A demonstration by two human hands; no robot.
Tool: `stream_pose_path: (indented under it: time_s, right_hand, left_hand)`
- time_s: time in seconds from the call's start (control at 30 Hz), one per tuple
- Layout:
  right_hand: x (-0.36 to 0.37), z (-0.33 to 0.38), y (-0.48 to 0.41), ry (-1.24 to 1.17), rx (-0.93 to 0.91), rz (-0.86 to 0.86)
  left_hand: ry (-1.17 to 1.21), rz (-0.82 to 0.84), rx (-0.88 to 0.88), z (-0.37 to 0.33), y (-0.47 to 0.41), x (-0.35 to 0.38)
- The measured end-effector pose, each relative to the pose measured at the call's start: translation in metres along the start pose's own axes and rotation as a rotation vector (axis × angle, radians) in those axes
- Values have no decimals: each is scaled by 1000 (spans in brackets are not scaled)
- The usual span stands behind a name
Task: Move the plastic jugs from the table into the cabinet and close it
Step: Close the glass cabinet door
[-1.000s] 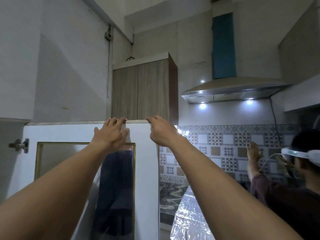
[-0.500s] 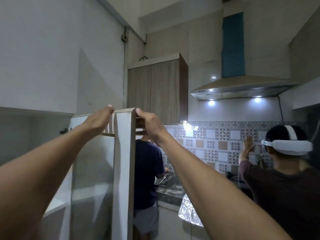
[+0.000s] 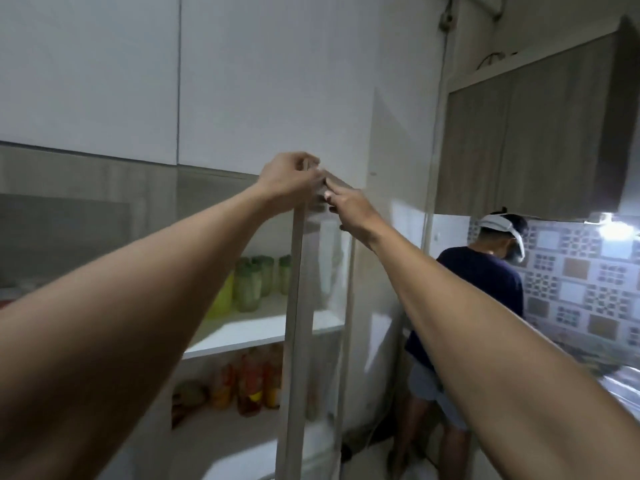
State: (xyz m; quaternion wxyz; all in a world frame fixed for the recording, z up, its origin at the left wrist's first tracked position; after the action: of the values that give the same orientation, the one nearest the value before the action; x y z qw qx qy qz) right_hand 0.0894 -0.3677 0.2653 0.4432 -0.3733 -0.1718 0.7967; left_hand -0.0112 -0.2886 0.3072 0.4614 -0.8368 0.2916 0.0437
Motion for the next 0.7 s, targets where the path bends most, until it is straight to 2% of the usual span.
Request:
stream_pose_path:
  time_s: [0.13,0.23,0.33,0.5,0.57,0.7]
  right_hand:
    - [67,6,-23,191,-51,73]
    - [107,3,-44,262,-88,136]
    - [148,-6,-75,322,-136,187]
    - [184,-33,-121,430,-203,157]
    - [192,-47,-148,453,-215,127]
    - [210,-63,-188,518,-293,22]
  left_hand:
    - [-326,-207,11,52,-10,-59]
    - [-428,-296,-3,95,-24,-83]
    - [-555,-364,58,131,-39,-94]
    - [-1135,-254,126,183,-52,-74]
    - [-1226,-265,88,208,-67,-72]
    - [-1264,-299,49,247,-96,-71]
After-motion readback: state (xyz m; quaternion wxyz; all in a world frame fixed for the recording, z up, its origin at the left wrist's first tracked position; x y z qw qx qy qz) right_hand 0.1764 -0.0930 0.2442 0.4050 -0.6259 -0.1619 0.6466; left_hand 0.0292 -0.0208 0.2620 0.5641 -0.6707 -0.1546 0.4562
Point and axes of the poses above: each hand's wrist, its own y-axis away from the middle knuckle, its own x-axis out of the palm, z = x × y, the point moved 9 cm from there along -y, towards the middle knuckle, and after that the axes turned 5 degrees about -z, right-handed, at the moved point
